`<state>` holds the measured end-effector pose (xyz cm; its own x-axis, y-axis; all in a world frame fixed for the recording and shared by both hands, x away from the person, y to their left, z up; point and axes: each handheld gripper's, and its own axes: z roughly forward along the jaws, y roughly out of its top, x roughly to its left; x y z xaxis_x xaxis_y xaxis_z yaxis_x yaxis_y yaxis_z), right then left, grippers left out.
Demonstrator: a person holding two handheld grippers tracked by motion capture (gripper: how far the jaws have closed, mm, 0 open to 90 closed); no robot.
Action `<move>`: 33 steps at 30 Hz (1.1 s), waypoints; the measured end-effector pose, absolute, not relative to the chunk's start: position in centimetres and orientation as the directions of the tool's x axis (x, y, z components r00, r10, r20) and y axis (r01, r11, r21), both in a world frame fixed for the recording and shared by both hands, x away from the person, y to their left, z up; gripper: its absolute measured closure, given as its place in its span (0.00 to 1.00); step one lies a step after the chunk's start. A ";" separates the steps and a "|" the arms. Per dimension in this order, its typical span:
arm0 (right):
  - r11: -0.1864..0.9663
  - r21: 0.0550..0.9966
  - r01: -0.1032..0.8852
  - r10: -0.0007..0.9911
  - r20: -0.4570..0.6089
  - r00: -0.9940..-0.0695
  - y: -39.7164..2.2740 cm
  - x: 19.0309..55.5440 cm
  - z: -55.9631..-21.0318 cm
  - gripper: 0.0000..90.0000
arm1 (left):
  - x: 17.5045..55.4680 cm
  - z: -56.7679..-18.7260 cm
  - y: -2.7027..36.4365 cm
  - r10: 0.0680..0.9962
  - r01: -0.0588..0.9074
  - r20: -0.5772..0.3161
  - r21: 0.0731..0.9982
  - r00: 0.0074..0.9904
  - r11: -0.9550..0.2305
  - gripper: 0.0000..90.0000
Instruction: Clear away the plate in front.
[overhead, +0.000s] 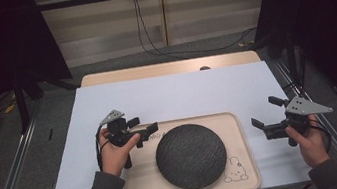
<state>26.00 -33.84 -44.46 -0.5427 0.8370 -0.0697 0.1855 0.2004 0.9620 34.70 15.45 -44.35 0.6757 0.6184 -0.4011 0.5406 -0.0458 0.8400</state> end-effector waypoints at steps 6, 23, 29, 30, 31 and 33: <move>0.200 0.962 0.184 0.838 -0.071 -0.541 -33.9 26.0 -44.4 0.00 | 34.8 -44.2 16.3 0.622 0.523 -0.383 0.851 0.683 -0.050 0.05; 0.200 0.962 0.186 0.837 -0.069 -0.542 -33.9 25.9 -44.4 0.00 | 35.2 -44.3 18.4 0.636 0.501 -0.366 0.864 0.680 -0.038 0.05; 0.198 0.962 0.186 0.840 -0.068 -0.539 -33.9 25.9 -44.4 0.00 | 35.2 -44.4 19.3 0.644 0.493 -0.360 0.870 0.675 -0.030 0.05; 0.197 0.962 0.187 0.840 -0.068 -0.538 -33.8 25.9 -44.4 0.00 | 35.2 -44.4 19.3 0.655 0.495 -0.361 0.869 0.663 -0.022 0.05; 0.203 0.962 0.184 0.837 -0.073 -0.543 -33.9 25.9 -44.4 0.00 | 35.3 -44.4 19.5 0.656 0.495 -0.356 0.869 0.665 -0.031 0.05; 0.204 0.962 0.184 0.837 -0.074 -0.543 -33.9 25.9 -44.4 0.00 | 35.3 -44.6 19.7 0.646 0.489 -0.357 0.872 0.675 -0.029 0.05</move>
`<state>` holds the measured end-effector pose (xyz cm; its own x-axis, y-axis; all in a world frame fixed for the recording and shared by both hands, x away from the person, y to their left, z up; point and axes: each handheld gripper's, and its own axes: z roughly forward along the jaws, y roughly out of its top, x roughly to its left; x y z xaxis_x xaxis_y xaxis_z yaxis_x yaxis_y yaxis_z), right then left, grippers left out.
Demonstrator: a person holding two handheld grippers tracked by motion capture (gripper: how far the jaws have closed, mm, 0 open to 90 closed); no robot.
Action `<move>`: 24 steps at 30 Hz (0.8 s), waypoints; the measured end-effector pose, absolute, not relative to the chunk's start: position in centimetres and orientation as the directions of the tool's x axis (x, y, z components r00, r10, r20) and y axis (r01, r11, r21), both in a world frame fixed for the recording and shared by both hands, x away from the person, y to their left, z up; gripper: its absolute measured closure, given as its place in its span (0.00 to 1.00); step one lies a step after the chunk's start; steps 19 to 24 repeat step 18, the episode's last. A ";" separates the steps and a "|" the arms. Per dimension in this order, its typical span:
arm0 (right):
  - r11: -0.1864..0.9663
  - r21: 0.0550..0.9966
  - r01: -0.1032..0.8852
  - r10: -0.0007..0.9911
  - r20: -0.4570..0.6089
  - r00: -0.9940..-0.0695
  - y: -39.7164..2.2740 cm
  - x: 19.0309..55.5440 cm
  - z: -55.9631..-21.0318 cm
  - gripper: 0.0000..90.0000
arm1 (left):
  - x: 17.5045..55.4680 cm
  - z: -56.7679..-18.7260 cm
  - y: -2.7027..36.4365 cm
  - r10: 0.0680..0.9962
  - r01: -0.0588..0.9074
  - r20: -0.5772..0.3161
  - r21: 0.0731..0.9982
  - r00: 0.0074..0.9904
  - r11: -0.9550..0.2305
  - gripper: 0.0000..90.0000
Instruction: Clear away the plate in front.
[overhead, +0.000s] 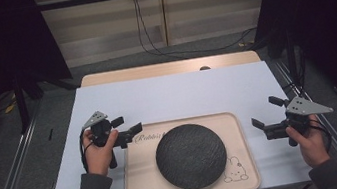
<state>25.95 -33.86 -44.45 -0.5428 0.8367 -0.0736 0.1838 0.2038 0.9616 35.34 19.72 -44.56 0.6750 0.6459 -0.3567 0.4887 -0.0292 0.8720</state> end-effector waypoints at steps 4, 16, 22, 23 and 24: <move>0.207 0.961 0.183 0.837 -0.077 -0.542 -33.9 25.9 -44.5 0.00 | 35.4 -44.6 20.0 0.654 0.489 -0.353 0.872 0.669 -0.029 0.06; 0.219 0.956 0.196 0.833 -0.079 -0.548 -33.7 26.0 -44.6 0.00 | 35.4 -44.8 20.5 0.667 0.484 -0.342 0.875 0.662 -0.032 0.06; 0.224 0.954 0.198 0.832 -0.081 -0.549 -33.7 26.0 -44.7 0.00 | 35.4 -44.8 20.5 0.665 0.482 -0.343 0.876 0.663 -0.029 0.06; 0.224 0.954 0.198 0.832 -0.081 -0.549 -33.7 26.0 -44.7 0.00 | 35.4 -44.8 20.5 0.665 0.482 -0.343 0.876 0.663 -0.029 0.06; 0.224 0.954 0.198 0.832 -0.081 -0.549 -33.7 26.0 -44.7 0.00 | 35.4 -44.8 20.5 0.665 0.482 -0.343 0.876 0.663 -0.029 0.06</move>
